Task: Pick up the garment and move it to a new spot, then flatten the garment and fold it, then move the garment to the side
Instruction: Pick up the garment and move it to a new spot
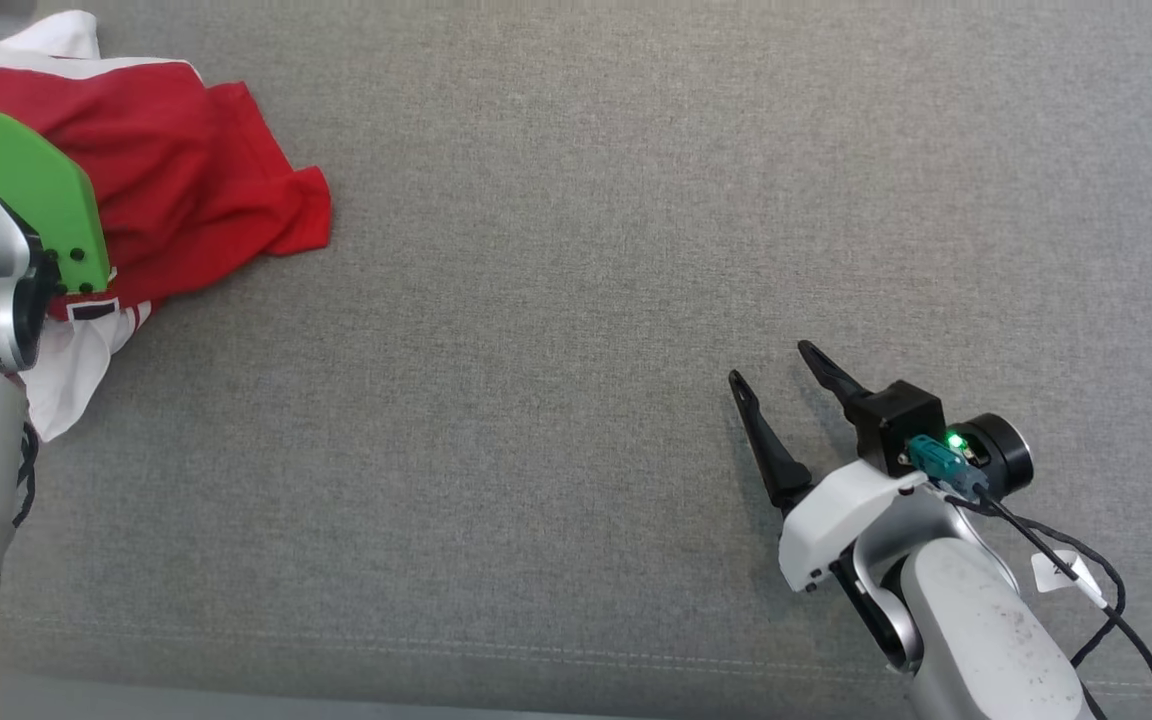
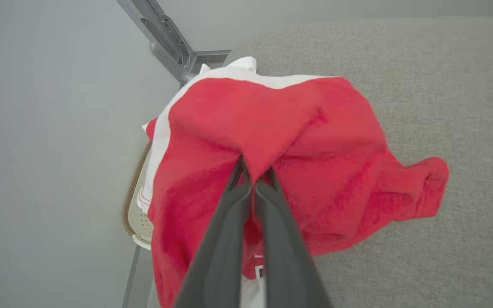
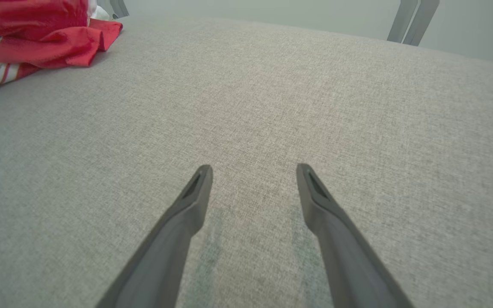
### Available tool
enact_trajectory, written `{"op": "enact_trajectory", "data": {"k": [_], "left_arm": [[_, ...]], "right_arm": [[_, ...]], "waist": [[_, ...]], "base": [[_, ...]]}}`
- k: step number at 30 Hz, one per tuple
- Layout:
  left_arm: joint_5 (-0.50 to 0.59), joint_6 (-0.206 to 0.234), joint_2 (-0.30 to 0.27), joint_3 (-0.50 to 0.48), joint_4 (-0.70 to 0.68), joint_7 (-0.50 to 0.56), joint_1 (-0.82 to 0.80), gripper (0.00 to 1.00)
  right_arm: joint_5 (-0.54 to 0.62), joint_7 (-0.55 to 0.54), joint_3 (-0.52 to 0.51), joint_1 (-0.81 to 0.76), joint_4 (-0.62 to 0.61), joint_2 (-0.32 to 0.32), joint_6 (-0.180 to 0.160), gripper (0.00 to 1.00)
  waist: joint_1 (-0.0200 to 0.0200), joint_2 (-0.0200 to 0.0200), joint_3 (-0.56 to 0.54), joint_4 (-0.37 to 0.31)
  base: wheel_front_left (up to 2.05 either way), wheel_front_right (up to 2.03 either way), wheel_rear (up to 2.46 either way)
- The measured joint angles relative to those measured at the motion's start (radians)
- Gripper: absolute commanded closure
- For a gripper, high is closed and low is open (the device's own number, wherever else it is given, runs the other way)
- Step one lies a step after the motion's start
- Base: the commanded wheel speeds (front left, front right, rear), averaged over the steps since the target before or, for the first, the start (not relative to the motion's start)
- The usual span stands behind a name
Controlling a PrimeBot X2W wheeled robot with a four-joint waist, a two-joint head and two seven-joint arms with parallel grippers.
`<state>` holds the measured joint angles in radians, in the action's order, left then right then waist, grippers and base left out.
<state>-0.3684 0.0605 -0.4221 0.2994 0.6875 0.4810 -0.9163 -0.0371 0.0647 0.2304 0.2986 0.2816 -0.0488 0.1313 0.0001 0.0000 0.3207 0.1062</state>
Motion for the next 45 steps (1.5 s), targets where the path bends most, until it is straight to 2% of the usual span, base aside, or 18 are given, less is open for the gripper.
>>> {"op": "enact_trajectory", "data": {"k": [5,7,12,19,24,29,34,38,45], "left_arm": [[-0.003,0.000,0.023,0.006,-0.070,-0.025,-0.033,1.00],[-0.007,-0.014,0.036,0.016,-0.102,-0.032,-0.048,1.00],[-0.023,-0.030,0.099,0.034,-0.187,-0.061,-0.075,1.00],[-0.031,-0.063,0.197,0.112,-0.278,-0.081,-0.076,1.00],[-0.062,-0.087,0.295,0.156,-0.294,-0.122,-0.066,1.00],[-0.088,-0.119,0.346,0.217,-0.285,-0.186,-0.028,1.00],[-0.107,-0.142,0.363,0.282,-0.242,-0.205,0.019,1.00],[-0.118,-0.147,0.360,0.295,-0.168,-0.220,0.065,1.00],[-0.108,-0.095,0.281,0.257,-0.018,-0.271,0.099,1.00]], "right_arm": [[-0.022,0.016,-0.023,-0.002,0.012,0.000,0.000,0.00],[-0.028,0.019,-0.038,-0.010,0.015,0.000,0.000,0.00],[-0.034,0.026,-0.068,-0.032,0.021,0.000,0.000,0.00],[-0.068,0.045,-0.084,-0.043,0.026,0.000,0.000,0.00],[-0.091,0.060,-0.087,-0.045,0.040,-0.001,0.000,0.00],[-0.104,0.077,-0.095,-0.046,0.050,-0.001,0.000,0.00],[-0.120,0.090,-0.099,-0.045,0.062,-0.002,0.000,0.00],[-0.130,0.104,-0.093,-0.043,0.078,-0.001,0.000,0.00],[-0.144,0.122,-0.077,-0.030,0.106,-0.001,0.000,0.00]], "waist": [[0.0000,0.0000,-0.047,-0.001],[0.0000,0.0000,-0.066,-0.004],[0.0000,0.0000,-0.100,-0.035],[0.0000,0.0000,-0.125,-0.119],[-0.0001,0.0001,-0.133,-0.193],[-0.0001,0.0001,-0.129,-0.267],[-0.0001,0.0001,-0.116,-0.317],[-0.0001,0.0001,-0.099,-0.351],[-0.0001,0.0001,-0.087,-0.371]], "base": [[0.00,0.00,0.00],[0.00,0.00,0.00],[0.00,0.00,0.00],[0.00,0.00,0.00],[0.00,0.00,0.00],[0.00,0.00,0.00],[0.00,0.00,0.00],[0.00,0.00,0.00],[0.00,0.00,0.00]]}}
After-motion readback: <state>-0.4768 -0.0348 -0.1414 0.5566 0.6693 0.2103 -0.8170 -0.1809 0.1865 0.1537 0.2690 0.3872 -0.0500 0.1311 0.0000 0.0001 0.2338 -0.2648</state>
